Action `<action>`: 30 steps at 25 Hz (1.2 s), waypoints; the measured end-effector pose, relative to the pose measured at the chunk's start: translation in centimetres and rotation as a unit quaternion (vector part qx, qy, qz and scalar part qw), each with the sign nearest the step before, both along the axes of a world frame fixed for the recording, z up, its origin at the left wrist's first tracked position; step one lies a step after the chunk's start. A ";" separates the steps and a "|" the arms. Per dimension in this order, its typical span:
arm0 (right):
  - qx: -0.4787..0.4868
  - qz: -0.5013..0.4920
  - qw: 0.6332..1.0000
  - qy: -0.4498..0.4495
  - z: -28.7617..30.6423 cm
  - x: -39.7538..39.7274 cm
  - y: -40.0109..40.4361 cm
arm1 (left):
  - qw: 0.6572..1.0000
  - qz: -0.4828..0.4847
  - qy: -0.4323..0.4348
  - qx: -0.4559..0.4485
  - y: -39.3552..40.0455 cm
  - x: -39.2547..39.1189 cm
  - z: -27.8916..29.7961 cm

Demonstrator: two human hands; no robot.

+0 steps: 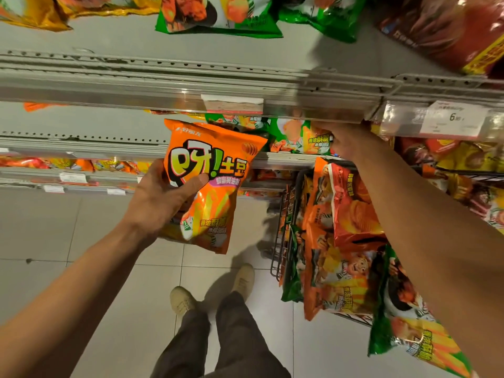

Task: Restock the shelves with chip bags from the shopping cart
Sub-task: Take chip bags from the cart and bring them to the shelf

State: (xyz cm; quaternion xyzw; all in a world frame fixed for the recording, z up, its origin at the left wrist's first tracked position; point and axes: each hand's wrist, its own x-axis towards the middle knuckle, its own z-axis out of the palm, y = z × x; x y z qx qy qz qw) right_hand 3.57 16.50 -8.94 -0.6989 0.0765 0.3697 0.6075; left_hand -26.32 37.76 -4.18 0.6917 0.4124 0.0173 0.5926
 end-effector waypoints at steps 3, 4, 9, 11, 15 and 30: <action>0.031 0.010 0.999 -0.007 -0.3 0.0 -0.1 | 0.999 0.041 -0.013 -0.008 -0.2 0.1 -0.2; 0.032 0.006 0.999 -0.008 -0.6 0.0 -0.1 | 0.999 0.043 -0.015 -0.008 -0.2 0.2 -0.2; -0.055 -0.013 0.998 -0.026 -1.3 -0.4 0.7 | 0.999 0.040 -0.020 -0.008 0.1 -0.6 0.1; -0.126 -0.022 0.989 -0.073 -1.4 -0.8 1.1 | 0.999 0.040 -0.019 -0.012 0.5 -1.2 0.1; -0.275 -0.016 0.947 -0.164 -1.9 -1.5 1.0 | 0.999 0.046 -0.021 -0.018 1.7 -2.6 0.1; -0.241 0.328 0.788 -0.462 -0.9 -20.9 21.4 | 0.990 0.117 -0.068 -0.029 17.2 -12.2 -1.2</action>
